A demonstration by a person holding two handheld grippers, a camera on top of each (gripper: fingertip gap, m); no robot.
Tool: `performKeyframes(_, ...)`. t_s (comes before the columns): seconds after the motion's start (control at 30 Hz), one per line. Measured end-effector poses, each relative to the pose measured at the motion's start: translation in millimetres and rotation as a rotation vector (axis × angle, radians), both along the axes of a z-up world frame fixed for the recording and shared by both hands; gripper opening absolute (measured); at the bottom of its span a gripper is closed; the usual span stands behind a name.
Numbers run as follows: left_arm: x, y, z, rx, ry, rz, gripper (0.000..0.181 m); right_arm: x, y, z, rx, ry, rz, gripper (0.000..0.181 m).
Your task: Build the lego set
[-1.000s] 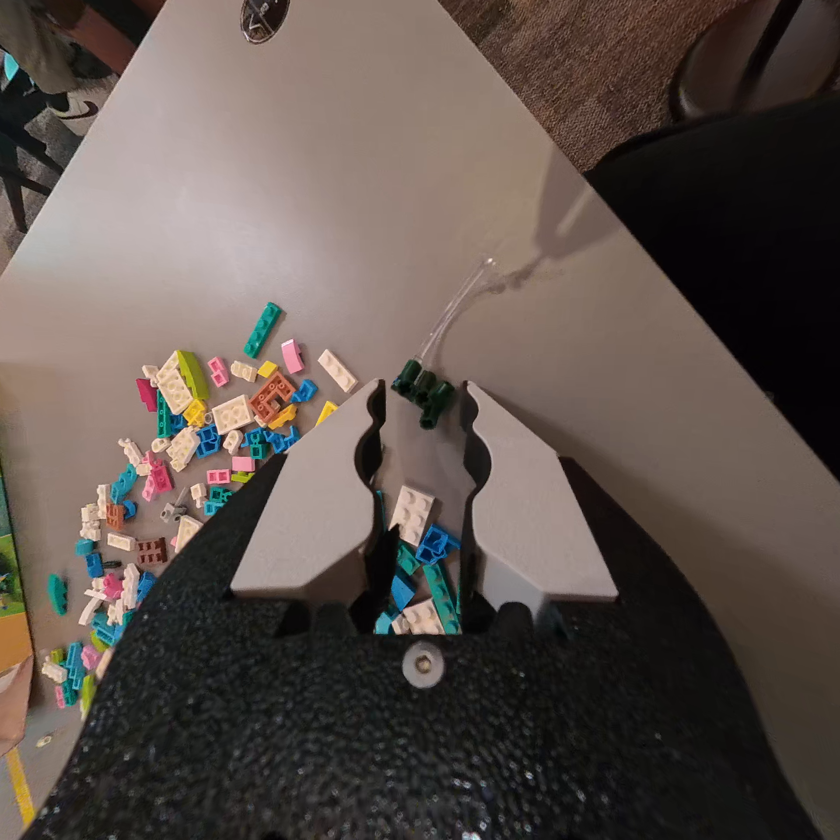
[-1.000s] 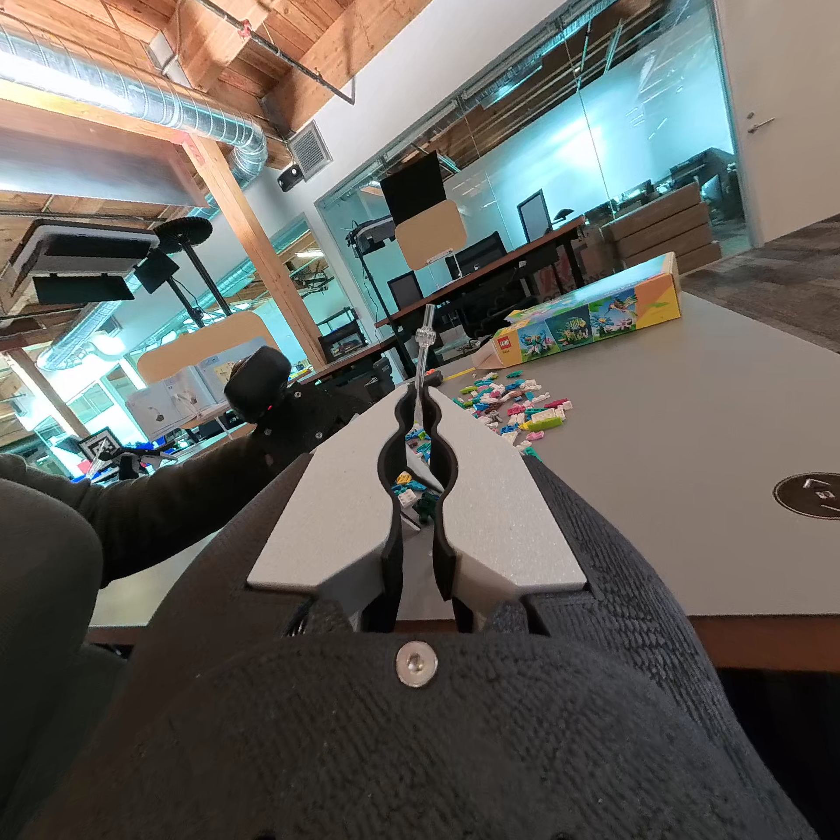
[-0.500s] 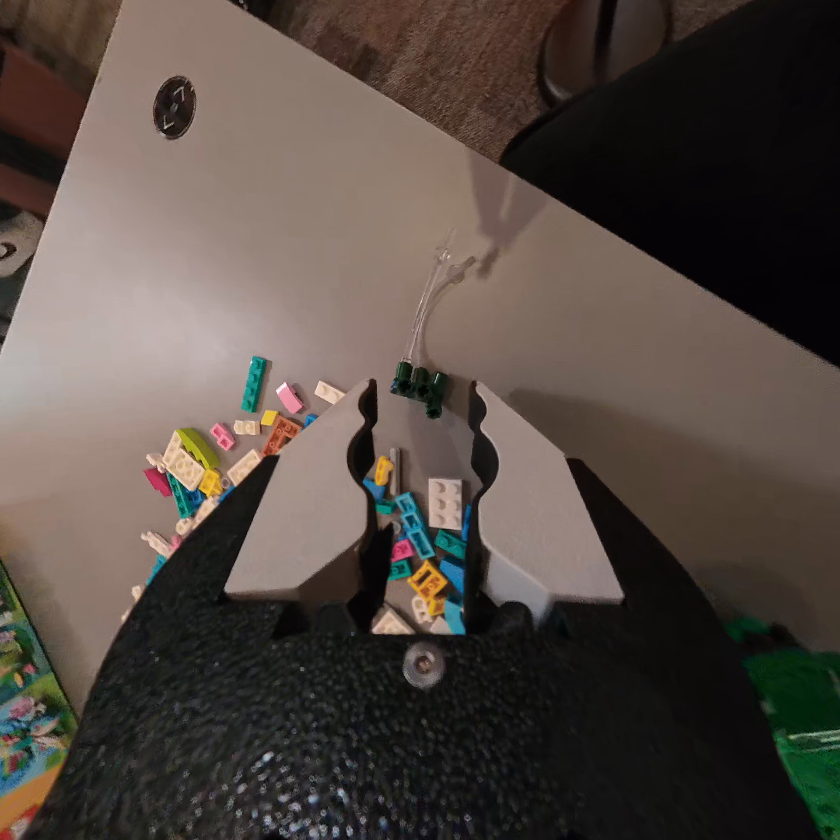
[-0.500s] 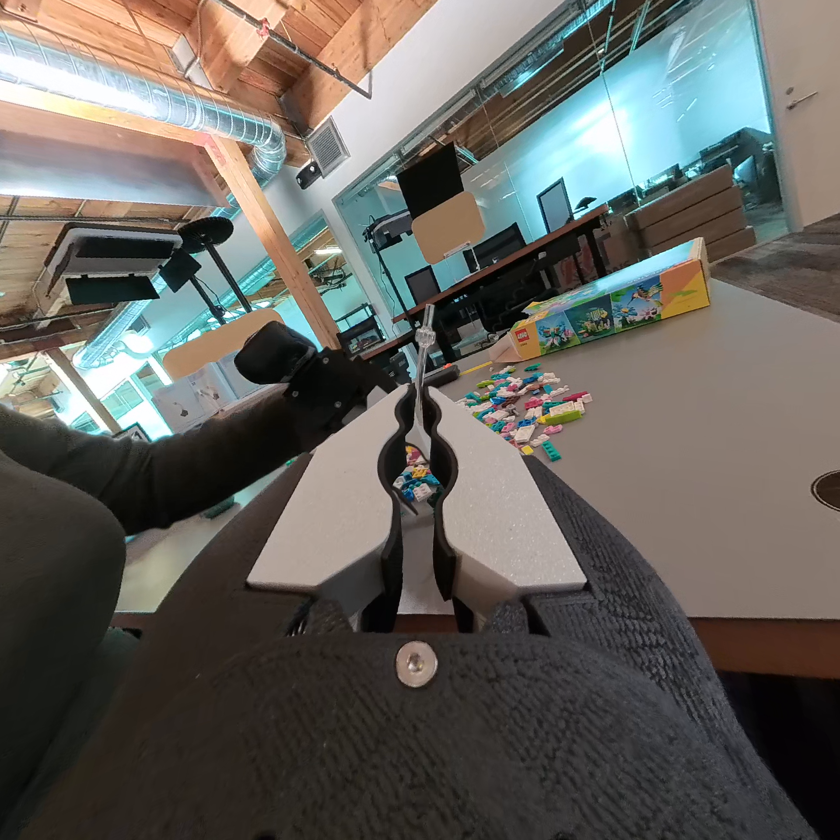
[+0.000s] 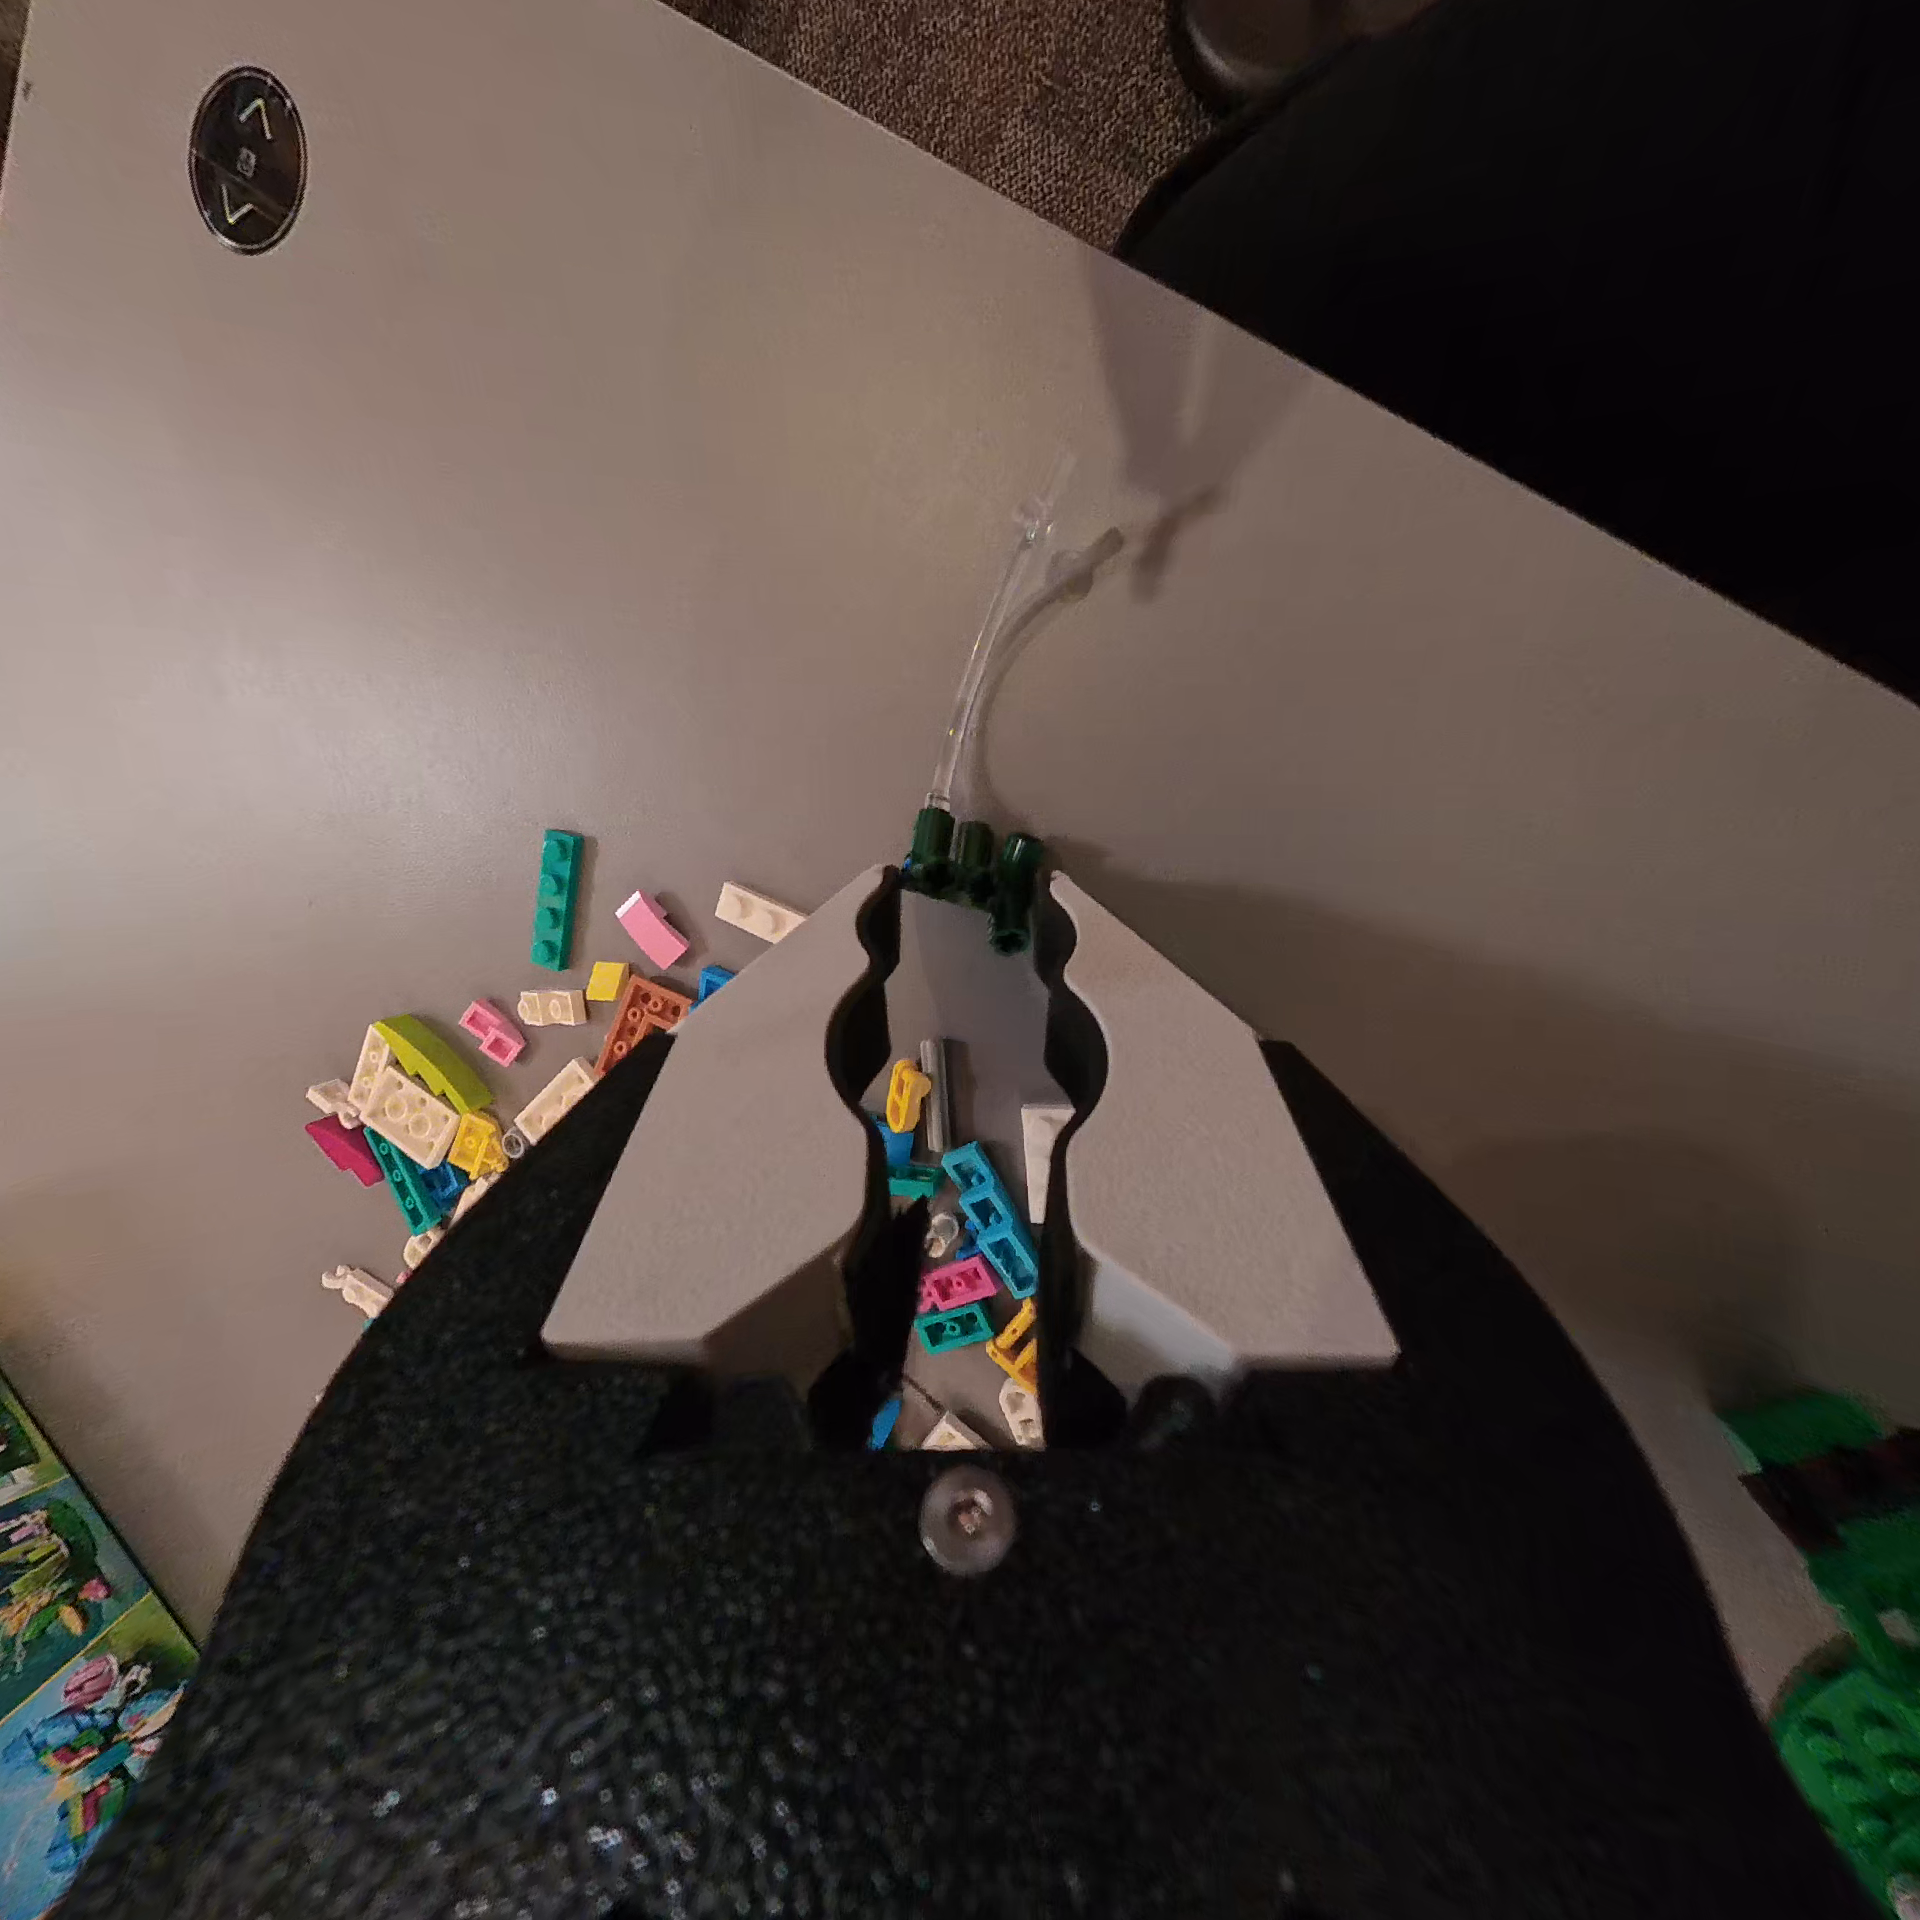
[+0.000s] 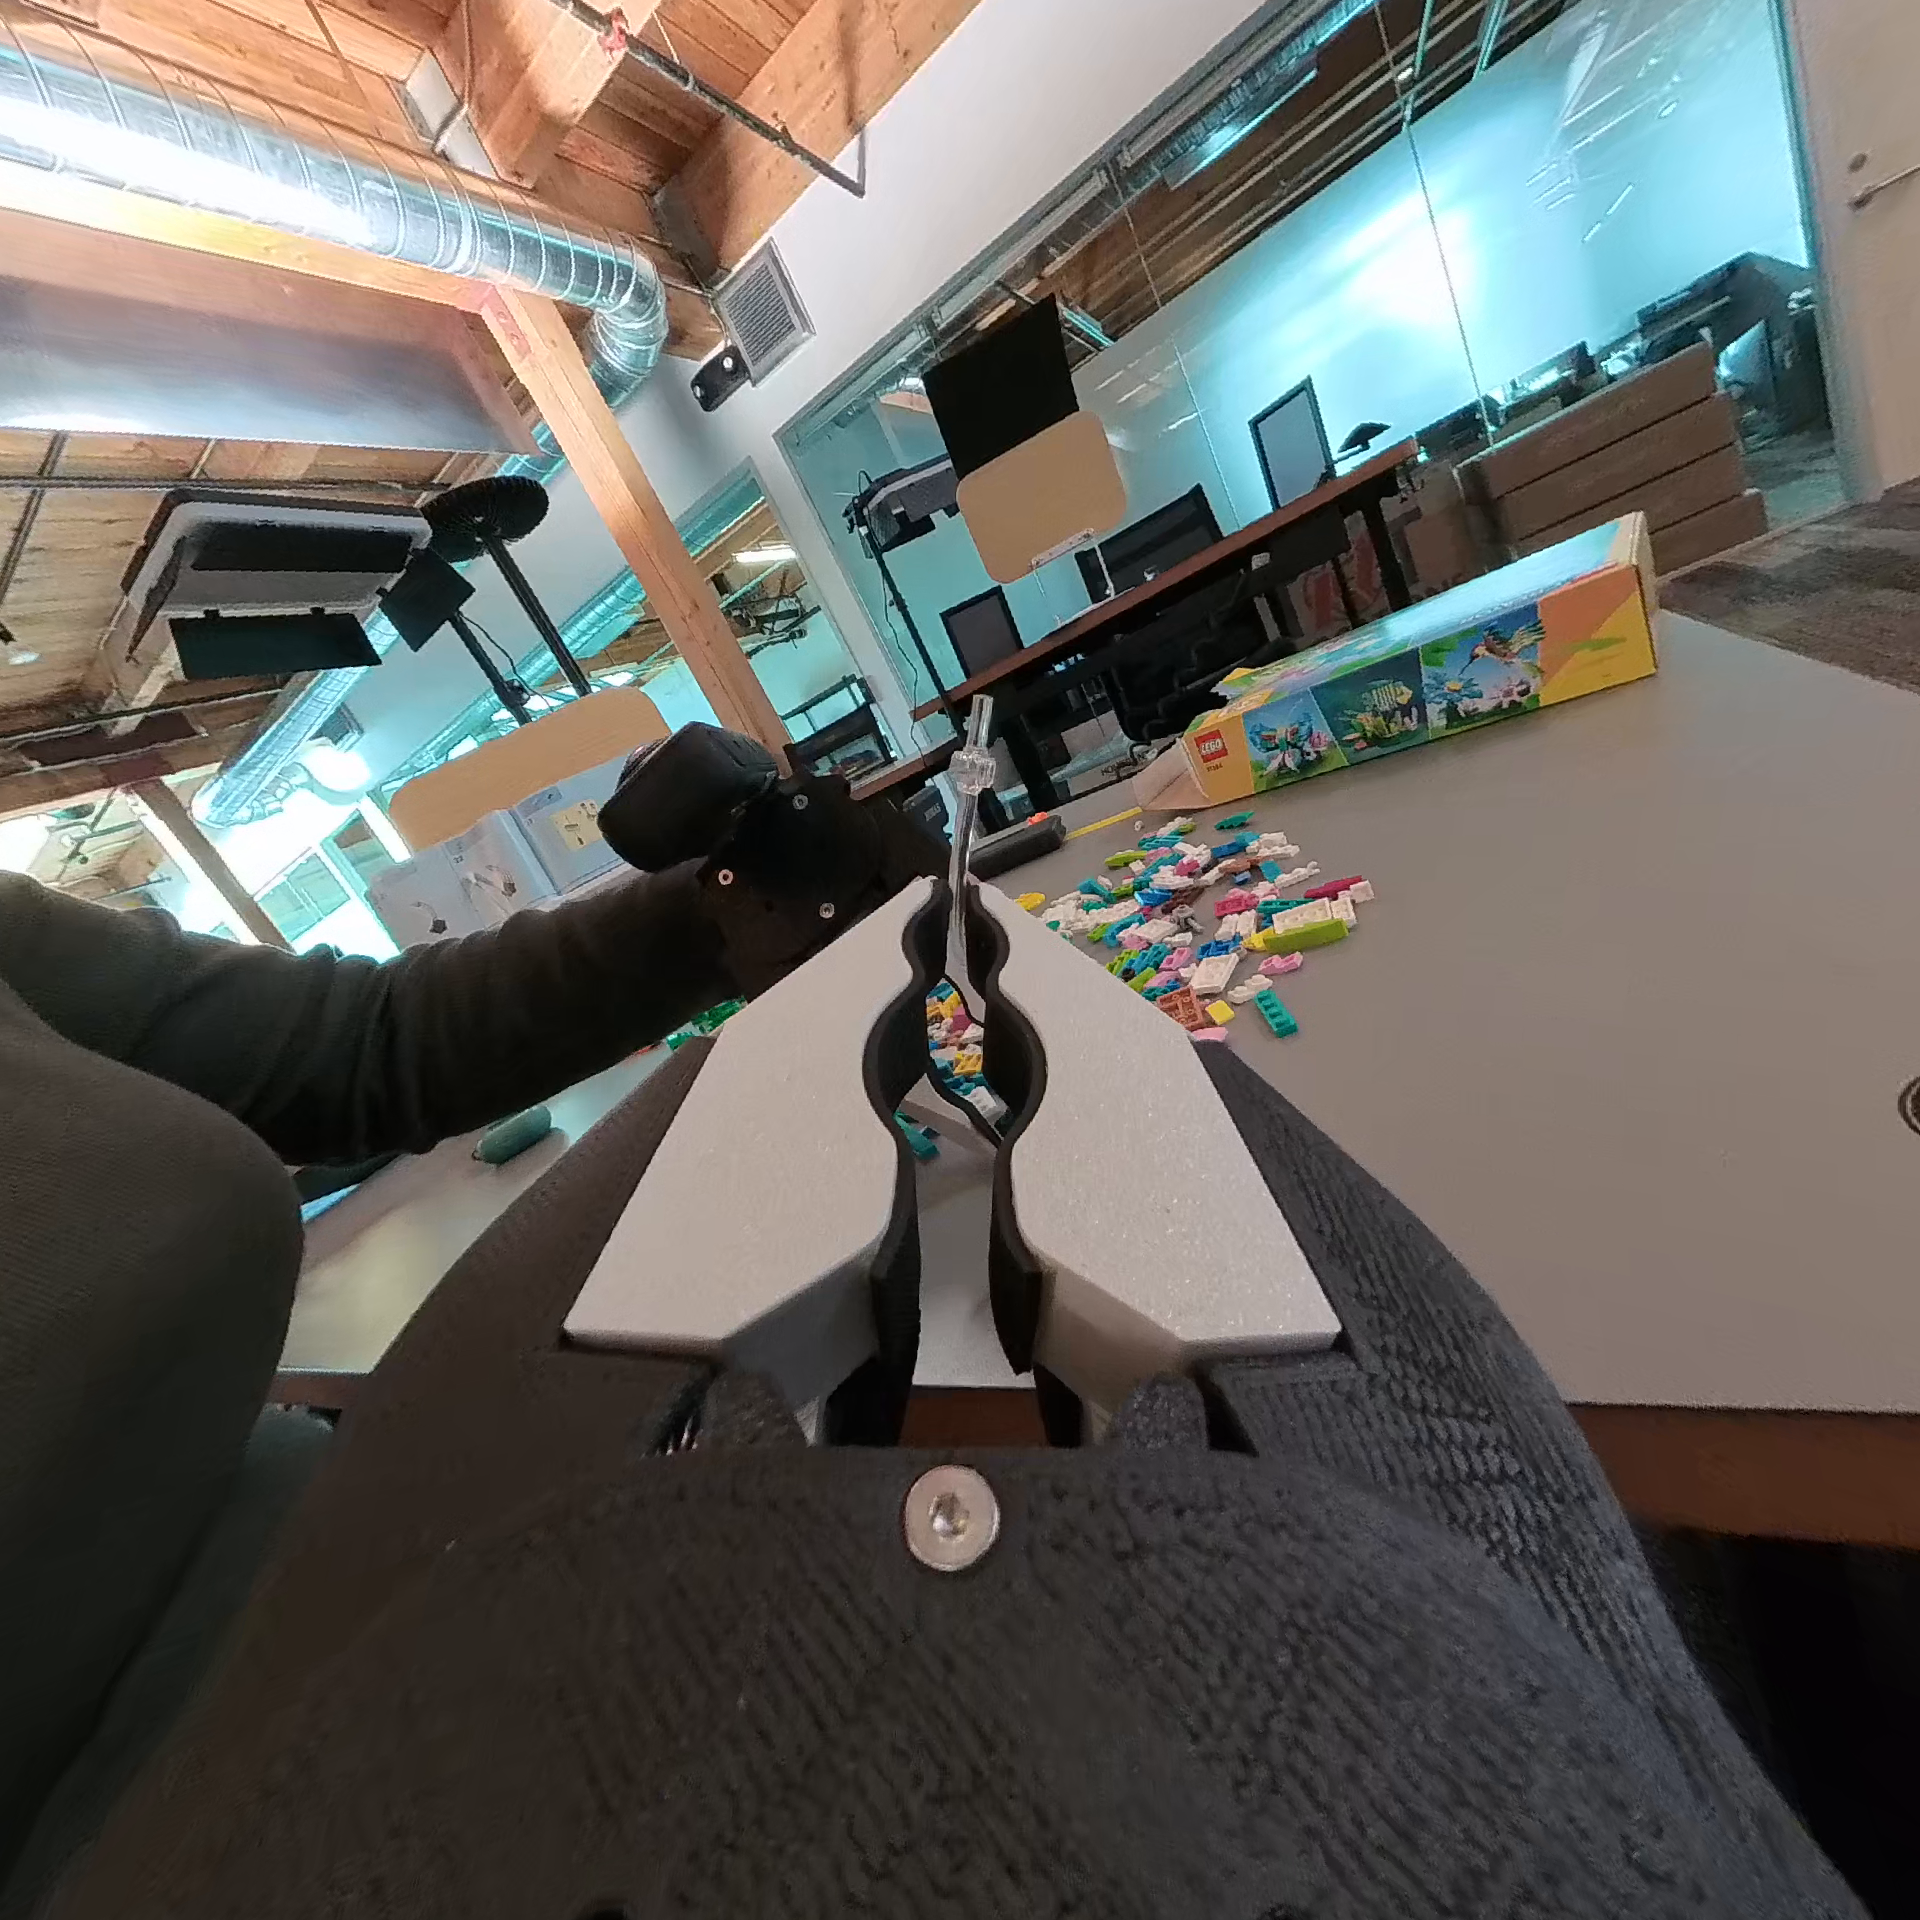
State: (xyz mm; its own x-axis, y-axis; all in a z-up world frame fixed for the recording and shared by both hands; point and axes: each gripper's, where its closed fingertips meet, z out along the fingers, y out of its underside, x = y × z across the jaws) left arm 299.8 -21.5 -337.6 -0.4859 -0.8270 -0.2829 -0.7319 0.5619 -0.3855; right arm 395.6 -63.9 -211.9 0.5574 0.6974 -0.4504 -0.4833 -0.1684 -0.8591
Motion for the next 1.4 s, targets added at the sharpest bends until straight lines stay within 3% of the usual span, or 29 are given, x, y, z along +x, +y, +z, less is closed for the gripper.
performKeyframes(0.2,8.5,1.5,10.1,-0.048,-0.119,0.123,0.023,-1.7,-3.3,8.3,0.047,0.001,-0.008,0.001)
performKeyframes(0.47,17.7,-15.0,109.0,-0.458,-0.620,0.403,0.022,-9.1,-24.1,53.4,0.195,0.002,-0.005,0.001)
performKeyframes(0.67,-3.0,-16.2,164.9,-0.632,-0.834,0.465,0.022,-24.0,-30.5,78.7,0.242,-0.041,-0.029,0.001)
performKeyframes(0.93,-23.6,-35.6,211.4,-0.699,-0.922,0.326,0.022,-46.8,-36.0,125.0,0.239,-0.105,-0.058,0.001)
performKeyframes(1.13,-44.9,-65.0,257.9,-0.712,-1.061,0.154,0.022,-104.8,-54.2,180.6,0.339,-0.387,0.101,0.001)
performKeyframes(1.27,-63.0,-79.6,278.0,-0.685,-1.133,0.076,0.022,-141.6,-65.9,193.8,0.390,-0.642,0.219,0.002)
performKeyframes(1.4,-79.5,-95.4,292.0,-0.712,-1.180,-0.017,0.022,-165.8,-73.6,208.6,0.377,-0.710,0.332,0.001)
